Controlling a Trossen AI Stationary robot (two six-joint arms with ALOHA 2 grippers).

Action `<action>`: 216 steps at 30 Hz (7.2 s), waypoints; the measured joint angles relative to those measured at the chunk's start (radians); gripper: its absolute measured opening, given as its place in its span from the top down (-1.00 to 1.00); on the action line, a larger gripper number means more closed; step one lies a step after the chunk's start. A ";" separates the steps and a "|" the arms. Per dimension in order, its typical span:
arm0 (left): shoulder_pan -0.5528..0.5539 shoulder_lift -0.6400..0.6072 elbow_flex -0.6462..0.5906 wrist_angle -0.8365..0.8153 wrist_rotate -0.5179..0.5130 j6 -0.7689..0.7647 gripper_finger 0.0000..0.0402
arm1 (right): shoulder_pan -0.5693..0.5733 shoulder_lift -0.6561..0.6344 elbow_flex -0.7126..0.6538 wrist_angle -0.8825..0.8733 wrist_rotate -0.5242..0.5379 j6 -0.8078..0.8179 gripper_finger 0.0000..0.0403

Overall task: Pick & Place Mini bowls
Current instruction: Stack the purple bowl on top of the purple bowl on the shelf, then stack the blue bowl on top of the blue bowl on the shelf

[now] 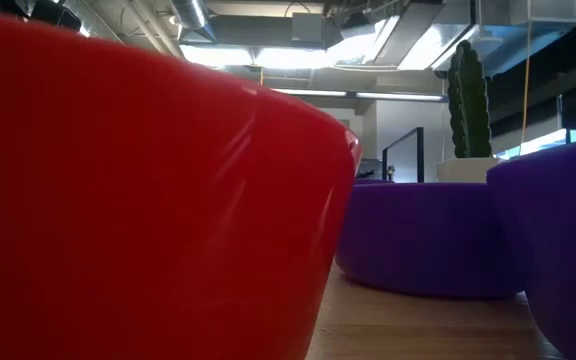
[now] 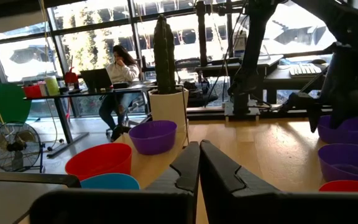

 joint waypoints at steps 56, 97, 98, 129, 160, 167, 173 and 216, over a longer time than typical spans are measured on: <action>0.000 0.000 0.000 0.000 0.000 0.000 0.96 | -0.263 -1.014 -0.766 0.508 0.390 0.112 0.98; 0.000 0.000 0.000 0.001 0.000 0.024 0.97 | -0.308 -1.363 -1.048 1.011 0.409 -0.199 0.98; 0.000 0.000 0.000 0.001 0.000 0.025 0.97 | -0.308 -1.363 -1.048 1.016 0.410 -0.208 0.98; 0.000 0.000 0.000 0.001 0.000 0.026 0.96 | -1.039 -0.466 0.324 0.216 0.365 -0.642 0.98; 0.000 0.000 0.000 0.001 -0.020 0.052 0.96 | -1.429 0.179 0.720 -0.320 0.049 -0.661 0.98; 0.000 0.000 0.000 0.001 -0.020 0.052 0.98 | -1.429 0.203 0.720 -0.339 0.000 -0.668 0.97; 0.000 0.000 0.000 0.001 -0.020 0.052 0.96 | -1.428 0.206 0.720 -0.326 0.000 -0.688 0.74; 0.000 0.000 0.000 -0.019 -0.019 0.052 0.97 | -0.904 -0.665 0.161 0.839 -0.392 -0.861 0.96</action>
